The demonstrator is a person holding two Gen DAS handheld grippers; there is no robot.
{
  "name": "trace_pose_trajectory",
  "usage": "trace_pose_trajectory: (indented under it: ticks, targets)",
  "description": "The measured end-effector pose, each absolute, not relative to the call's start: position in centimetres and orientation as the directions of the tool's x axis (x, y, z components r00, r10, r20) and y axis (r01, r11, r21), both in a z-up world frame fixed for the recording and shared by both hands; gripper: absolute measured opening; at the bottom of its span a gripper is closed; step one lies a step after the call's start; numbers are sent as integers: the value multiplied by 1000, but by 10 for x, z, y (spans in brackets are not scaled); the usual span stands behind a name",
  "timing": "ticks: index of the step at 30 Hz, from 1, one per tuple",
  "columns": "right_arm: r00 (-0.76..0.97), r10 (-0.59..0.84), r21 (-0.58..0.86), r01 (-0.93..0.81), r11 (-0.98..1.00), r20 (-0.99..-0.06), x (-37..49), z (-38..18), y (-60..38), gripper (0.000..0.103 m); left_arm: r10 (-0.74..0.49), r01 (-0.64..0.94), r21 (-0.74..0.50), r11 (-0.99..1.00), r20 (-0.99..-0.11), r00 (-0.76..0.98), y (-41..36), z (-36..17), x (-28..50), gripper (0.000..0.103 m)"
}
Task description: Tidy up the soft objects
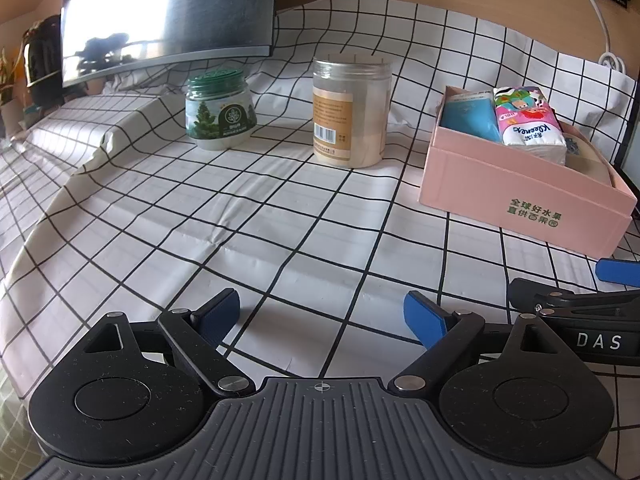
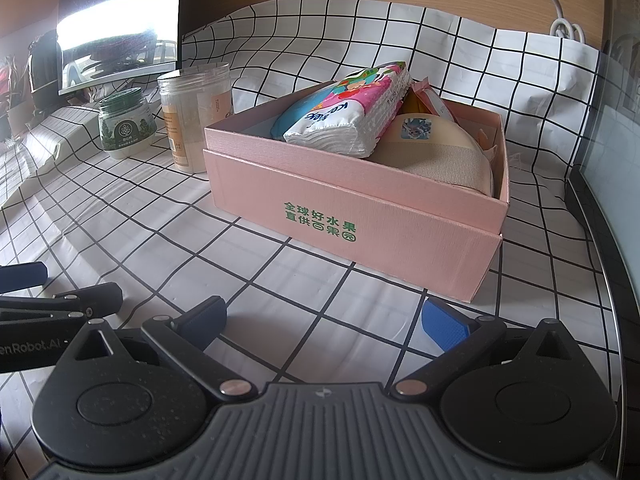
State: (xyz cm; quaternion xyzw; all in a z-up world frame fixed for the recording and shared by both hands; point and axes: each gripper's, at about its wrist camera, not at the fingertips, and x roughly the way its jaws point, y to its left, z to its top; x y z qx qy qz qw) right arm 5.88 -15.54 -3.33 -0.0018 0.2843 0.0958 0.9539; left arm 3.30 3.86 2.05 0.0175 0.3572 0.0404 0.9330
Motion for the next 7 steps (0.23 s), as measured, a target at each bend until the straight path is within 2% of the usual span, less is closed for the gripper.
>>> trace_pose_trajectory:
  ticks: [7]
  targets:
    - [820,182,51,-184,982,-543,59,-33,-155,103,87,-59,64,996,-667,740,37,21,34,93]
